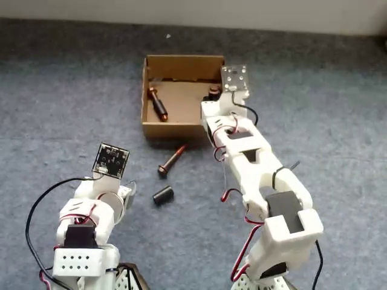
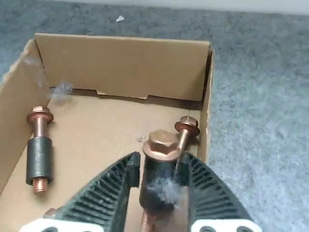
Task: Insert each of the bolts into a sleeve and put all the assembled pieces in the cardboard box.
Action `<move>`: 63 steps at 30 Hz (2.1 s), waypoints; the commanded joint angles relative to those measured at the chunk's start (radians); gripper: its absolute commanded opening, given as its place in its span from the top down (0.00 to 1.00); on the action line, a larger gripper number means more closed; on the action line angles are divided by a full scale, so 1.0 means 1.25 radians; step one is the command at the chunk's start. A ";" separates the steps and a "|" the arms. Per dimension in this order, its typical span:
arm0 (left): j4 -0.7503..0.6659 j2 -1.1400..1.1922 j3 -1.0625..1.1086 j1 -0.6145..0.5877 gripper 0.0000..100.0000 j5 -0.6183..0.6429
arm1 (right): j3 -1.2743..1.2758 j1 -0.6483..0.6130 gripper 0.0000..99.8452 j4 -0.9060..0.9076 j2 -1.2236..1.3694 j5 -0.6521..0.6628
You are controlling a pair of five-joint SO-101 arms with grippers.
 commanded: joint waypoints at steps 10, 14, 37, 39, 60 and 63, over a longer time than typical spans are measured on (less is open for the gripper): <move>-0.016 -0.007 -0.004 -0.015 0.77 -0.007 | -0.061 -0.101 0.83 0.434 -0.323 -0.010; -0.018 -0.007 -0.013 -0.071 0.77 -0.004 | -0.029 -0.172 0.83 0.570 -0.397 -0.136; -0.036 -0.007 -0.034 -0.179 0.77 0.031 | 0.019 -0.495 0.82 0.778 -0.191 -0.595; -0.036 -0.007 -0.034 -0.179 0.77 0.031 | 0.020 -0.503 0.82 0.780 -0.204 -0.595; -0.036 -0.007 -0.030 -0.179 0.77 0.031 | 0.021 -0.444 0.83 0.649 -0.085 -0.617; -0.036 -0.007 -0.029 -0.177 0.77 0.031 | 0.024 -0.427 0.85 0.649 -0.087 -0.615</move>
